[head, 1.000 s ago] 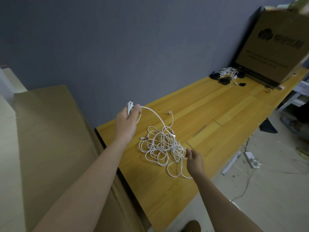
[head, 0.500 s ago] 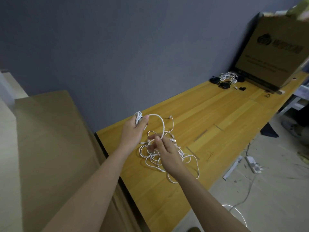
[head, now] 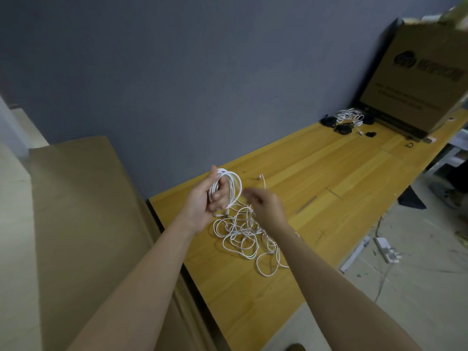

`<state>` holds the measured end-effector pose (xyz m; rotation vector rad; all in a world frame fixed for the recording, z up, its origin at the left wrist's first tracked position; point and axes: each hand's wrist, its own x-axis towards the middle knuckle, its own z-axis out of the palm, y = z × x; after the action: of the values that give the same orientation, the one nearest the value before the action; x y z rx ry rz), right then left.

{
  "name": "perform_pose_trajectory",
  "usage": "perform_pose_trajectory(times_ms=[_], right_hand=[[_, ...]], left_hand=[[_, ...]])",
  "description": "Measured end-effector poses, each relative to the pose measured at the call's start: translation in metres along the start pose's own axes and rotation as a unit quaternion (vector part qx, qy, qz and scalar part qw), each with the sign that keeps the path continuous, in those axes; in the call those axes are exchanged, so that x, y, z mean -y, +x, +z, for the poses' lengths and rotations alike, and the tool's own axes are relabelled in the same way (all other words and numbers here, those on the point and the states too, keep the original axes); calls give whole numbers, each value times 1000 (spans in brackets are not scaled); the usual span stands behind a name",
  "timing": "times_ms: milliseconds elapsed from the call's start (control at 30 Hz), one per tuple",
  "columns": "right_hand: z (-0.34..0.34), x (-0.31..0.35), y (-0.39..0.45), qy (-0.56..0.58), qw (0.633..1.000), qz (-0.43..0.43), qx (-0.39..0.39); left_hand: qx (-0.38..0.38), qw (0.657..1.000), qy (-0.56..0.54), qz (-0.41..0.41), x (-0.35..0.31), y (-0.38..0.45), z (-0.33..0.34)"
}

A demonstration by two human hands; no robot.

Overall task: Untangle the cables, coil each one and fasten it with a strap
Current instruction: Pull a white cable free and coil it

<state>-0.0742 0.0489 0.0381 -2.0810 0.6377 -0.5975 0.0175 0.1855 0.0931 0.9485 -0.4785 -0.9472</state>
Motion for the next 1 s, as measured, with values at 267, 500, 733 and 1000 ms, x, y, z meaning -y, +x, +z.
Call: perform_pose_trajectory(times_ms=[267,500,733,1000], right_hand=[[49,-20,-60,105,981,63,149],[27,-8,-69,-99,963,-238,81],[-18,-15,-61,181,982,-60,5],[-21,-49,-54,-78,988,-131,20]], left_hand=[[-161,958,217,97,11,9,1],[-61,846,526,55,27,7,-8],[34,702,701,-117,29,3,-5],[63,782,617,-64,25,1,-4]])
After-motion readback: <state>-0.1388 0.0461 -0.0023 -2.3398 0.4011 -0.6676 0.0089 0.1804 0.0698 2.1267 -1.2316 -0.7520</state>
